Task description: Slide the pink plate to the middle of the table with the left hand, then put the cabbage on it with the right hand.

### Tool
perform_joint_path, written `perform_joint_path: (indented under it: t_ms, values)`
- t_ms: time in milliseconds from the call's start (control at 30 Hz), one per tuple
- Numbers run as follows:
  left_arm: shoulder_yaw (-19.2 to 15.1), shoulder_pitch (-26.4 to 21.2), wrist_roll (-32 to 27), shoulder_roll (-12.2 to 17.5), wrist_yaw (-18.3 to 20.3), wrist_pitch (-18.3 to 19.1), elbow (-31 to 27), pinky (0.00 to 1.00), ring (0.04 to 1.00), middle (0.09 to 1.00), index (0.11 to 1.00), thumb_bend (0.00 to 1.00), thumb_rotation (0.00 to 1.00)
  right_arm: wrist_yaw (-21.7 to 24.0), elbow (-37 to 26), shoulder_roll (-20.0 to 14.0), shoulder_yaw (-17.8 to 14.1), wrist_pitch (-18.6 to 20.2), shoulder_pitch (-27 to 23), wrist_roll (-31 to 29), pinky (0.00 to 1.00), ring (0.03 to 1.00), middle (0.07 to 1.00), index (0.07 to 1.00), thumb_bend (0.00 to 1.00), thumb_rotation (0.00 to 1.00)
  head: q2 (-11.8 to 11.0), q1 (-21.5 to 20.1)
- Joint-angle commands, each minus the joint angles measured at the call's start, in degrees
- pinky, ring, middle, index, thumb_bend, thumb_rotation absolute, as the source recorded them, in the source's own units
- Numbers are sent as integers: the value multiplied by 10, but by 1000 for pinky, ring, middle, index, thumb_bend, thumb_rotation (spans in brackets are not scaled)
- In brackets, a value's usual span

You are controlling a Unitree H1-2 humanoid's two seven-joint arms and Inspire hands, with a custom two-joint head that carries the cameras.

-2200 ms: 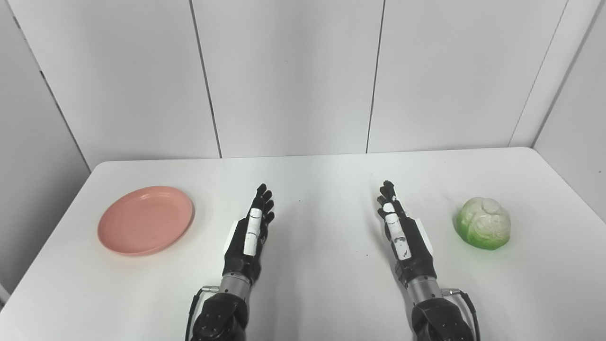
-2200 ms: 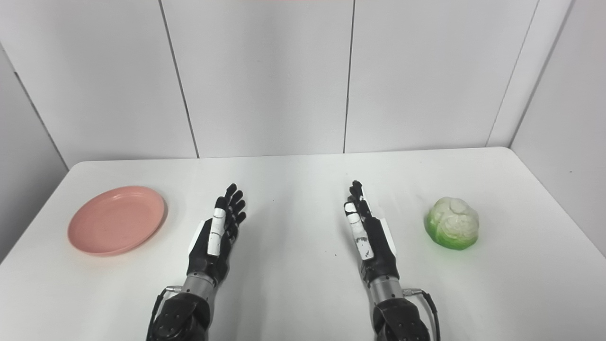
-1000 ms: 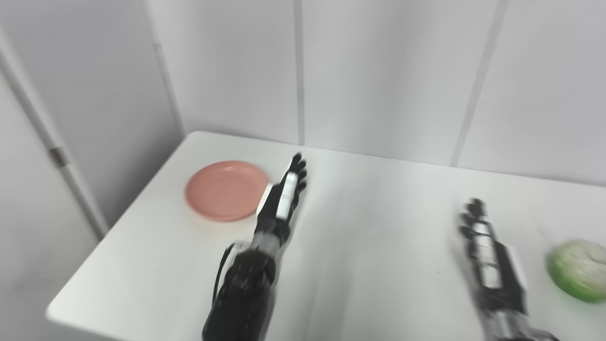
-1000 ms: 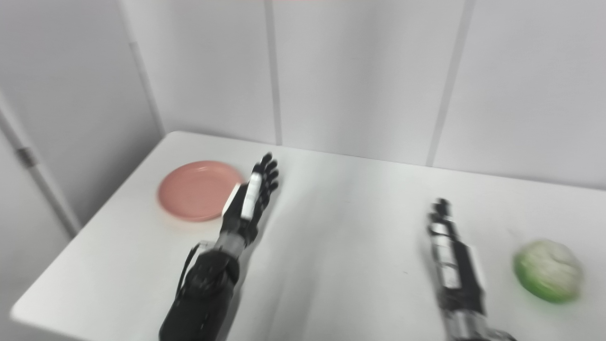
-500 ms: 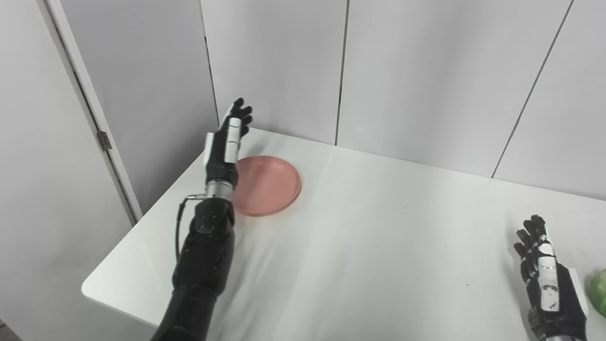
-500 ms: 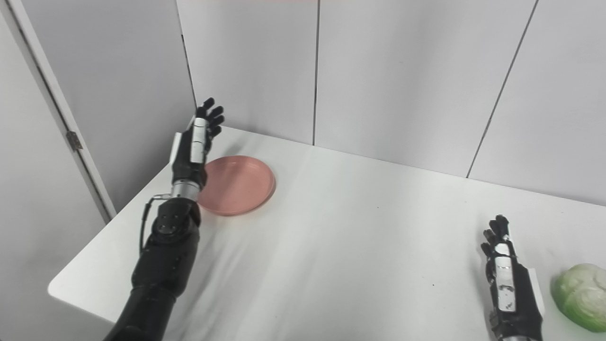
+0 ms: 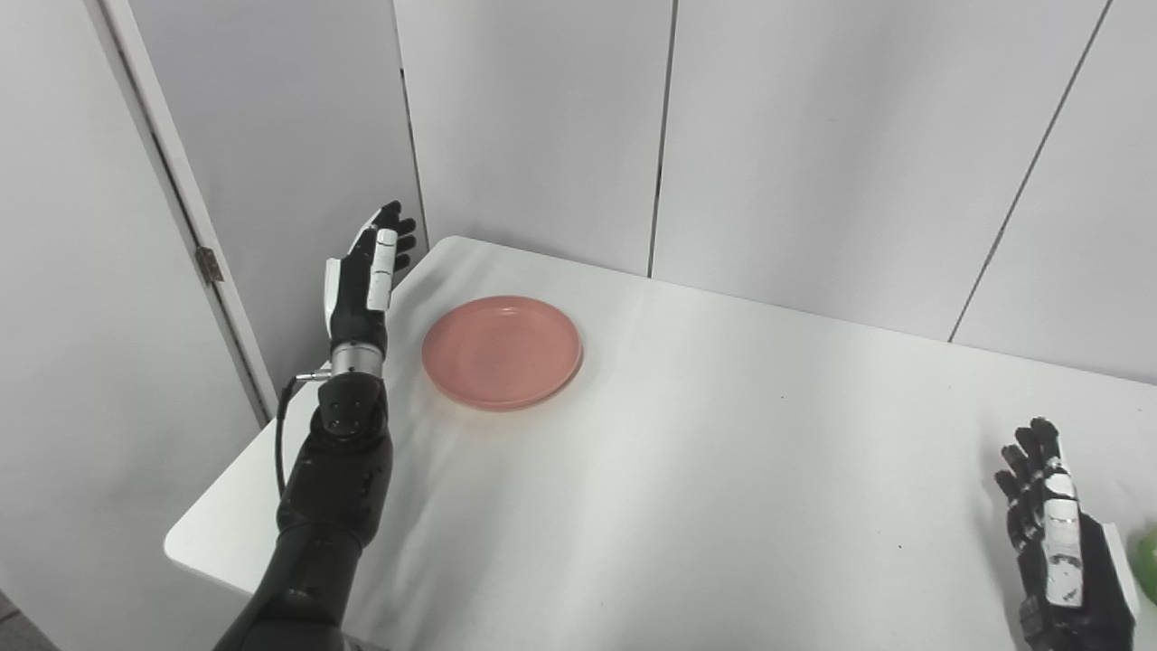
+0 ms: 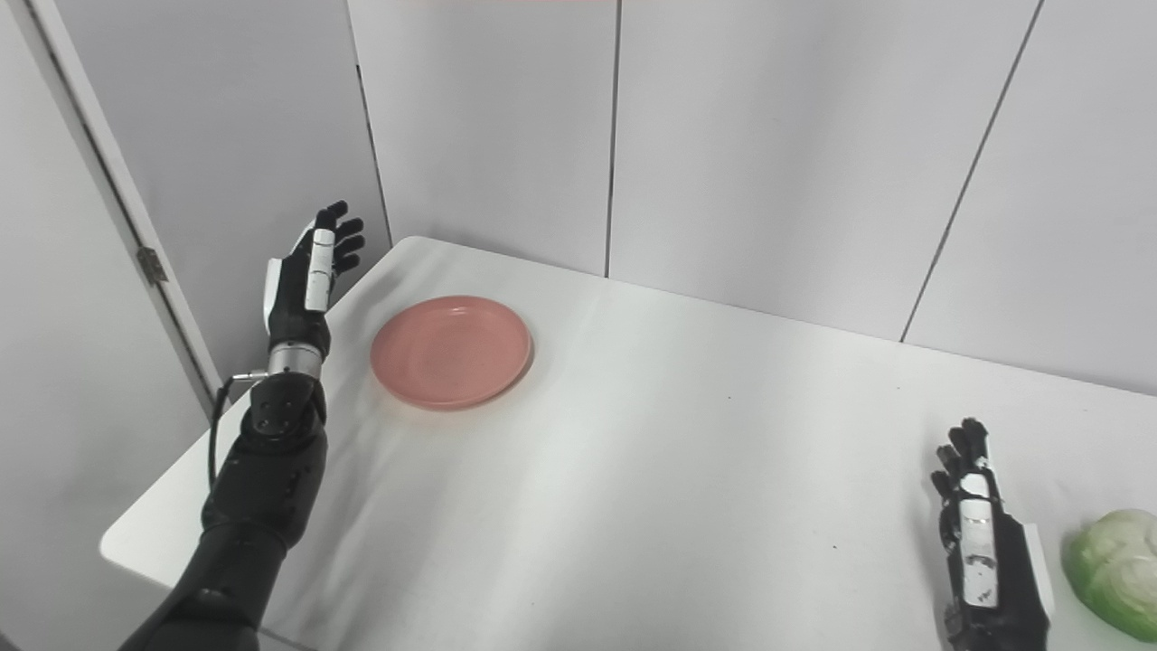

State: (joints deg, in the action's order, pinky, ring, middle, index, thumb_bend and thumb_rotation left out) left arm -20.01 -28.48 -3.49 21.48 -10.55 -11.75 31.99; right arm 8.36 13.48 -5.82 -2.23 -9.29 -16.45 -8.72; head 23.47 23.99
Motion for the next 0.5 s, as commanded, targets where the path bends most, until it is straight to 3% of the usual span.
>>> perform_joint_path:
  t_ms: [0,67,233,467]
  values:
    - [5,-30,11,18,-13,-24,10,831,812,813,813,761,1000,0,-12,2,-3,1,1,-5,1000,1000,1000,1000,590,1000,2,0]
    - [7,-33,9,15,-15,-34,28,795,794,798,801,757,1000,0,-17,2,-3,5,2,-5,1000,1000,1000,1000,588,1000,4,1]
    - [13,-44,-3,1,-11,-39,70,821,799,794,789,759,1000,4,-21,0,-1,7,3,-6,1000,1000,1000,1000,594,1000,4,2]
    - [43,-62,-3,-11,6,-83,150,817,809,812,800,722,1000,-2,-33,3,0,17,7,-1,1000,1000,1000,1000,587,1000,7,-1]
